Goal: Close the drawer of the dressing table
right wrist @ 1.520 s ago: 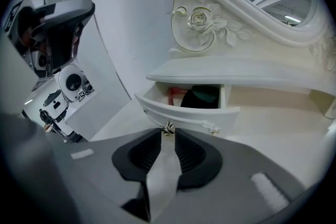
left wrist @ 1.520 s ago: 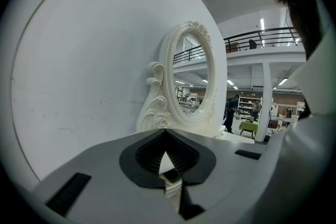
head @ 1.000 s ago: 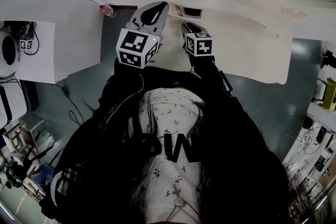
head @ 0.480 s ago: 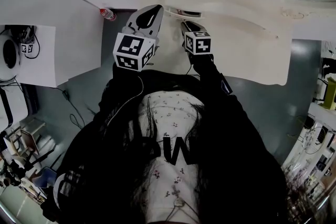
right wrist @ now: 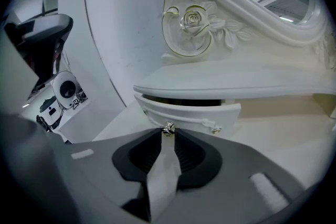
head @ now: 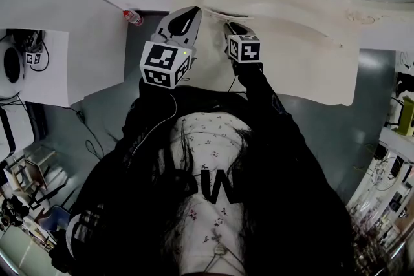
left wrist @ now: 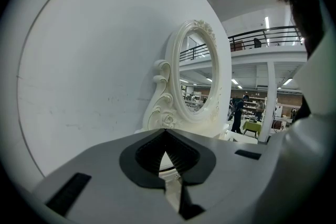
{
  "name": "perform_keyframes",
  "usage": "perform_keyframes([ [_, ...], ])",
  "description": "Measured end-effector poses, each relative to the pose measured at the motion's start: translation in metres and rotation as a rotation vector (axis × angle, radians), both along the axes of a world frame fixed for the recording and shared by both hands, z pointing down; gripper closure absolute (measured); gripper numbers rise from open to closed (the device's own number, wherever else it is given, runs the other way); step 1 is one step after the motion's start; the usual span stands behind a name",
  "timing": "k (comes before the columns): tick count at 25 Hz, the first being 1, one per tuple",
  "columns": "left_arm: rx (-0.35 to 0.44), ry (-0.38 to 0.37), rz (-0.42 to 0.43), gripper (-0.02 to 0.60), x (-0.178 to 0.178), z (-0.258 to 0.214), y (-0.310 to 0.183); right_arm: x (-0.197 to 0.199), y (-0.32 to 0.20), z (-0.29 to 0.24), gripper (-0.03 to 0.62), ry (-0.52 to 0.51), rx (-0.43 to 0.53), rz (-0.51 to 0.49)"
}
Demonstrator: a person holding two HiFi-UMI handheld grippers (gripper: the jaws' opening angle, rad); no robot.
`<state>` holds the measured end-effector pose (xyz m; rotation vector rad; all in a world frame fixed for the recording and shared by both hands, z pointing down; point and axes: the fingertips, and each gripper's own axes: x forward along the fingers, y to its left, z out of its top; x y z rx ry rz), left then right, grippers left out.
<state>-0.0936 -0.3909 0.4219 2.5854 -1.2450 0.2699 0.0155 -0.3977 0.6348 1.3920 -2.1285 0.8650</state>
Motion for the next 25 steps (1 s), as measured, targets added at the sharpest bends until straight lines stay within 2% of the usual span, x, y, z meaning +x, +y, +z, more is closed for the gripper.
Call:
perform_keyframes([
  [25, 0.011, -0.009, -0.007, 0.581, 0.001, -0.006, 0.008, 0.010, -0.028, -0.002, 0.507, -0.030, 0.023, 0.022],
])
